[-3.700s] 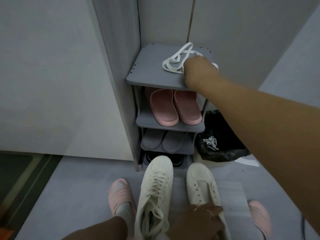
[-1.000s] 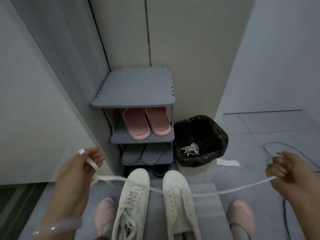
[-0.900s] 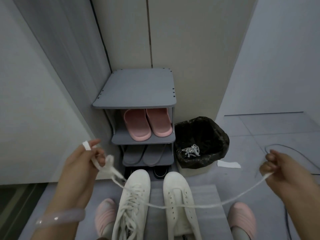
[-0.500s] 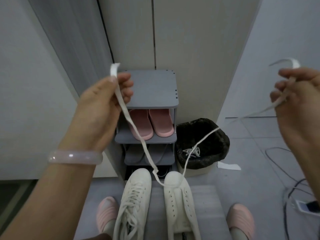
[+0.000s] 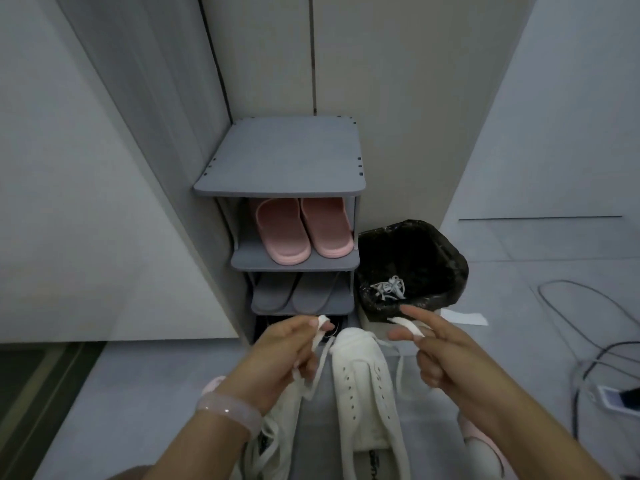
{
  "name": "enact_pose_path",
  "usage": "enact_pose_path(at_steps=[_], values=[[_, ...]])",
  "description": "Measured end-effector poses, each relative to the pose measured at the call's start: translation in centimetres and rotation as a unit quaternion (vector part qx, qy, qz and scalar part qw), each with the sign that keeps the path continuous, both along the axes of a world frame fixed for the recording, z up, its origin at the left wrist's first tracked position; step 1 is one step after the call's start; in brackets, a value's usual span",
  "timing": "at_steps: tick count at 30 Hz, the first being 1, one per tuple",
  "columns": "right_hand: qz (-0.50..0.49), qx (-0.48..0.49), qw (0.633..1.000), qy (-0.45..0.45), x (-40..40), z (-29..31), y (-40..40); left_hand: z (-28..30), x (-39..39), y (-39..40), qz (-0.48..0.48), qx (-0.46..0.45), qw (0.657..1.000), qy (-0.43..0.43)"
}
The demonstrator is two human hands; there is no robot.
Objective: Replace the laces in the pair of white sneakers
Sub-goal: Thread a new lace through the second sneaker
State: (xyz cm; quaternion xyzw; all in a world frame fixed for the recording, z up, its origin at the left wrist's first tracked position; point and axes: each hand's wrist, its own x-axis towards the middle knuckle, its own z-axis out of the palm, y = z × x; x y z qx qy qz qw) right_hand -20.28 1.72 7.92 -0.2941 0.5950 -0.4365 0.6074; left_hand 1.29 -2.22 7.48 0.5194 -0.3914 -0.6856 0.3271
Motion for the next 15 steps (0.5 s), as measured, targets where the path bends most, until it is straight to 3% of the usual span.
enact_pose_path(at_steps=[5,8,13,15], values=[[0.032,0.055,0.998,0.012,2.8,0.3,0.0,0.0,-1.8,0.8,-0.054,-0.102,0.992,-0.057],[0.057,0.087,0.994,-0.035,5.2,0.4,0.2,-0.1,-2.6,1.3,-0.099,-0.150,0.981,-0.073],[0.035,0.000,0.999,0.001,5.0,0.7,0.5,-0.2,-2.3,1.7,-0.251,-0.144,0.948,-0.134],[0.043,-0.025,0.998,0.048,4.7,0.6,0.5,-0.8,-2.3,1.6,-0.224,-0.138,0.946,-0.191]])
